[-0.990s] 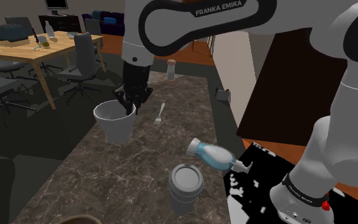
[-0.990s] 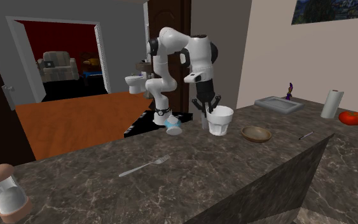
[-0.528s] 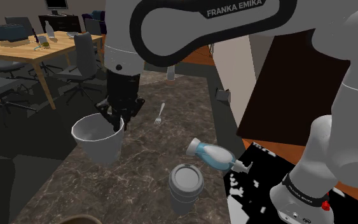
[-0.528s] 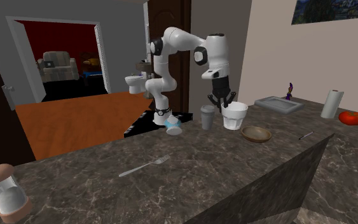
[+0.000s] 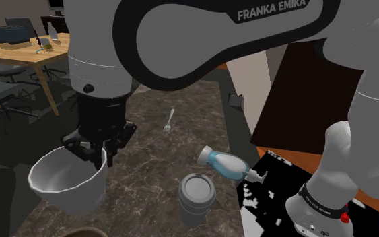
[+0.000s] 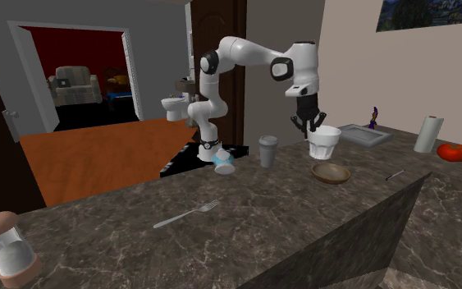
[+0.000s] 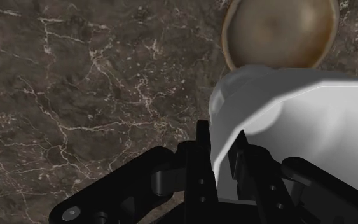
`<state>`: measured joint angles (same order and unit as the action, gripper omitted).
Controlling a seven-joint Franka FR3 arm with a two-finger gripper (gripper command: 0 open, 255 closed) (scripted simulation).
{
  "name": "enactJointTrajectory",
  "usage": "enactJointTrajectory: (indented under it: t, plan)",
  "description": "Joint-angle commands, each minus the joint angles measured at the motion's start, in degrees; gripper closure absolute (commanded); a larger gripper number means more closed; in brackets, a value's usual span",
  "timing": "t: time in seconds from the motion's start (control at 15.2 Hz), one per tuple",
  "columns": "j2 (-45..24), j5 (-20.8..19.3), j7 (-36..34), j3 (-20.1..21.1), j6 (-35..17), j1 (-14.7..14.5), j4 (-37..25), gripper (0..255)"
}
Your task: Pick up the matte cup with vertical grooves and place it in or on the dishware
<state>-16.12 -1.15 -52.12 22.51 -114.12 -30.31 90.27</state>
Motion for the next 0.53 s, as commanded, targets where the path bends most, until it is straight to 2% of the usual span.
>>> enactJointTrajectory:
  t: [0.0,0.33,0.46]
  plan:
    - [-0.4,-0.8,-2.6,0.6,0.2,-1.7,-0.8,255]
    - [-4.9,-4.0,-9.5,1.9,2.4,-7.2,-7.4,255]
    - [-5.7,-4.6,-10.4,2.0,2.1,-8.1,-7.9,255]
